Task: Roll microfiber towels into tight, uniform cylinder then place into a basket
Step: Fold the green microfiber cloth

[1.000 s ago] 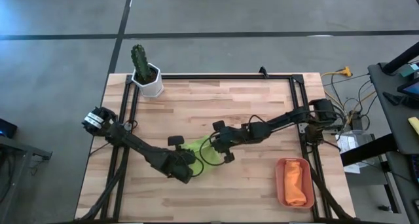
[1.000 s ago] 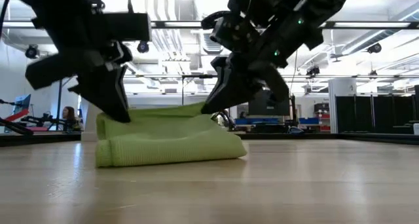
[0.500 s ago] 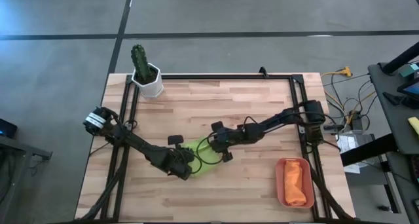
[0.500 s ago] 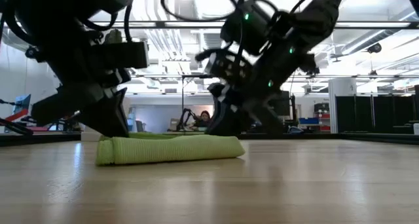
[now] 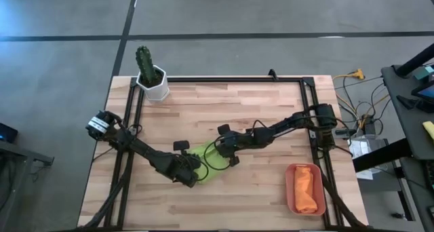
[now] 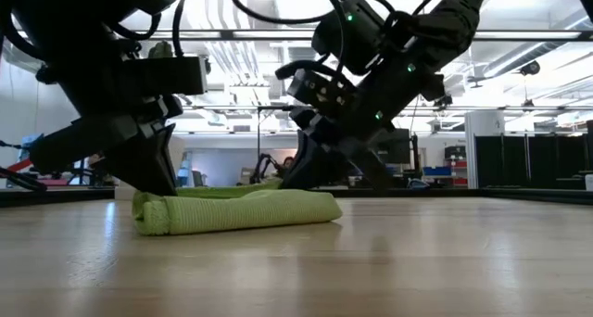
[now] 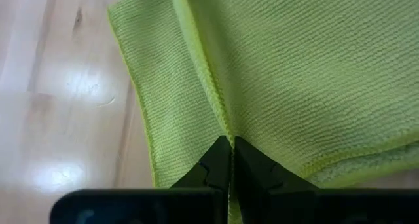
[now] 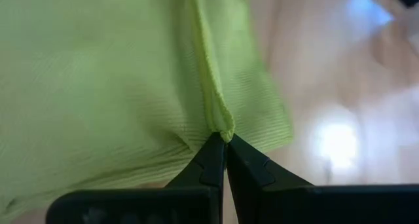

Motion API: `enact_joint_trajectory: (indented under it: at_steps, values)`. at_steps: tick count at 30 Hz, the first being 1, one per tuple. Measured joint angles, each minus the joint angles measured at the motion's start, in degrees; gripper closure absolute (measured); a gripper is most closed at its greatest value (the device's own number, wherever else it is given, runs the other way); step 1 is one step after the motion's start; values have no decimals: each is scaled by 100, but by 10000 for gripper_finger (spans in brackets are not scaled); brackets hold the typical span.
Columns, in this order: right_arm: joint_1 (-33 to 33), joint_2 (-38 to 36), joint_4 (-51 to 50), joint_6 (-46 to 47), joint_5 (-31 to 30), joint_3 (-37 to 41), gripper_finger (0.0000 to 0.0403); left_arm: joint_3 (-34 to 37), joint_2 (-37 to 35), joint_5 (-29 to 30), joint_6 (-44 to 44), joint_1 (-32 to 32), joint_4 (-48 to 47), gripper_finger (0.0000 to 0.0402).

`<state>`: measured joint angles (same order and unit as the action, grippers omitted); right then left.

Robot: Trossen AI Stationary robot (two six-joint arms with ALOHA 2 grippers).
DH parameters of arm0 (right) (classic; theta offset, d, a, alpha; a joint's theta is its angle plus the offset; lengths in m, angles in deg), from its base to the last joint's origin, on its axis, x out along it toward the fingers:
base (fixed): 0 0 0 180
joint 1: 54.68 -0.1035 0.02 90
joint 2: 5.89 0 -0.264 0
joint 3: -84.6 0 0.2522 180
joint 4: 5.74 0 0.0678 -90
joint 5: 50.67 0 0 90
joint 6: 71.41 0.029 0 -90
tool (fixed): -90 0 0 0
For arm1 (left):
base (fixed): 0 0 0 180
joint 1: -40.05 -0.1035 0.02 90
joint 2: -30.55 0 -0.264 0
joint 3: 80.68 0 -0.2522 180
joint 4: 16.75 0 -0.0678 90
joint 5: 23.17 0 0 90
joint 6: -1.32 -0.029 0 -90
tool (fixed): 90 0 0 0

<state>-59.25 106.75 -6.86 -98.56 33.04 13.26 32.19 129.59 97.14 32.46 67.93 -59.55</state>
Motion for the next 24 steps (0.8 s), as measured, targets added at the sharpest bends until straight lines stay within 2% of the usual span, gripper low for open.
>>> enact_joint_trajectory:
  at_steps: [5,12,16,20,24]
  values:
    - [1,2,-21,-73,473,7,380,-2,85,-294,6,4,49,394]
    - [21,2,-19,-6,454,24,301,-9,52,-319,9,35,99,319]
    - [30,2,-43,-48,404,28,263,-9,-68,-397,6,48,98,291]
    - [25,-63,-270,-292,173,31,245,-84,-219,-393,9,48,-137,284]
    - [25,-380,-711,-317,157,31,243,-226,-411,-311,18,79,-568,283]
